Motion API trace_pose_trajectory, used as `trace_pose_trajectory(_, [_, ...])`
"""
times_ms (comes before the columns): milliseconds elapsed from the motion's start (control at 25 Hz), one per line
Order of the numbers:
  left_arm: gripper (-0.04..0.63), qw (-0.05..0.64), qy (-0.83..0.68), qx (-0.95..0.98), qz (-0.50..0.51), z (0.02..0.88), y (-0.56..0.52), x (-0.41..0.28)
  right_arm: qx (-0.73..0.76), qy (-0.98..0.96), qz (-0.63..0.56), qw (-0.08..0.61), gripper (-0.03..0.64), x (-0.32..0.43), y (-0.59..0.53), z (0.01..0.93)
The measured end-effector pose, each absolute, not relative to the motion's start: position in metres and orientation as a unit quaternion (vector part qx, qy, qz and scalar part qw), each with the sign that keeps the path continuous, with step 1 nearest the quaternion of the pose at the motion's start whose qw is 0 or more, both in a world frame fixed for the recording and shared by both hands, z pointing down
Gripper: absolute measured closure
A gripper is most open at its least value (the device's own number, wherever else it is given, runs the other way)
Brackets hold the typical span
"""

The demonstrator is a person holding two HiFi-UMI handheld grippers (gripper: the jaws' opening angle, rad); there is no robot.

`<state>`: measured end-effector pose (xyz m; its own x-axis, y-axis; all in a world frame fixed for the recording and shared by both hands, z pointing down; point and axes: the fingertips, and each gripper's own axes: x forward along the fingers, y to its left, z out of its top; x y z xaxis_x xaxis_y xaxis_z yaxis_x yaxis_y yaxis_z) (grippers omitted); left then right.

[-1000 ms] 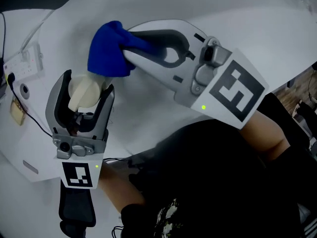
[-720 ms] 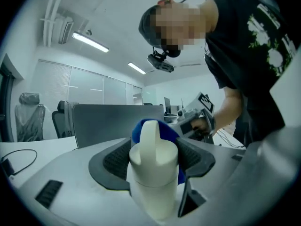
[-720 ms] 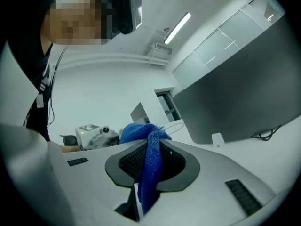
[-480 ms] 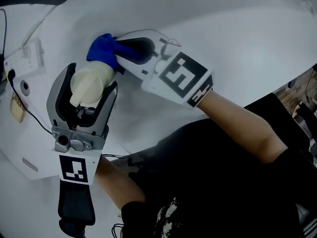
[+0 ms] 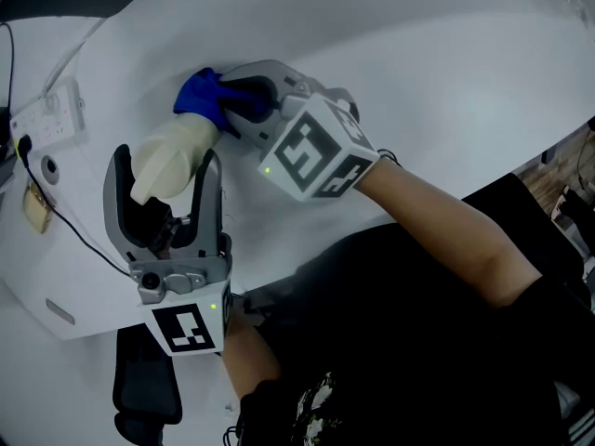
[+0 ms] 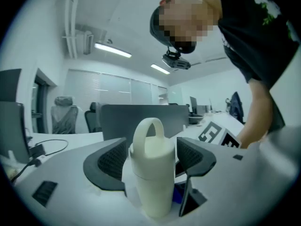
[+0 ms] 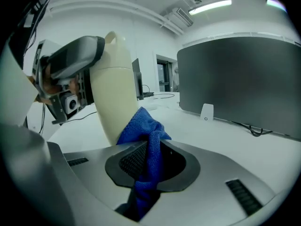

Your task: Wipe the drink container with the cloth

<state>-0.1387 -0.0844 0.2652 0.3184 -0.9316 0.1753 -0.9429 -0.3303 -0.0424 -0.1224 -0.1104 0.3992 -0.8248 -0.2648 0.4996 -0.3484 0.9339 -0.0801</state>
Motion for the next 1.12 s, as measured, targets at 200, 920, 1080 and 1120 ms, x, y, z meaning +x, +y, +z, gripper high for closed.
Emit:
trace_pose_trajectory(200, [0.285, 0.042, -0.689, 0.719, 0.083, 0.261, -0.085, -0.143, 0.166, -0.953, 0.083, 0.24, 0.561, -0.121, -0.112, 0.398])
trace_pose_trajectory(920, [0.308, 0.011, -0.462, 0.883, 0.083, 0.263, -0.087, -0.125, 0.107, -0.981, 0.162, -0.019, 0.56, -0.097, -0.111, 0.249])
trace_pose_trajectory(1080, [0.308, 0.012, -0.46, 0.884, 0.08, 0.263, -0.086, -0.124, 0.121, -0.976, 0.176, 0.049, 0.561, -0.104, -0.11, 0.3])
trace_pose_trajectory(1120, [0.308, 0.013, -0.458, 0.885, 0.08, 0.264, -0.086, -0.124, 0.127, -0.974, 0.167, 0.086, 0.563, -0.105, -0.11, 0.319])
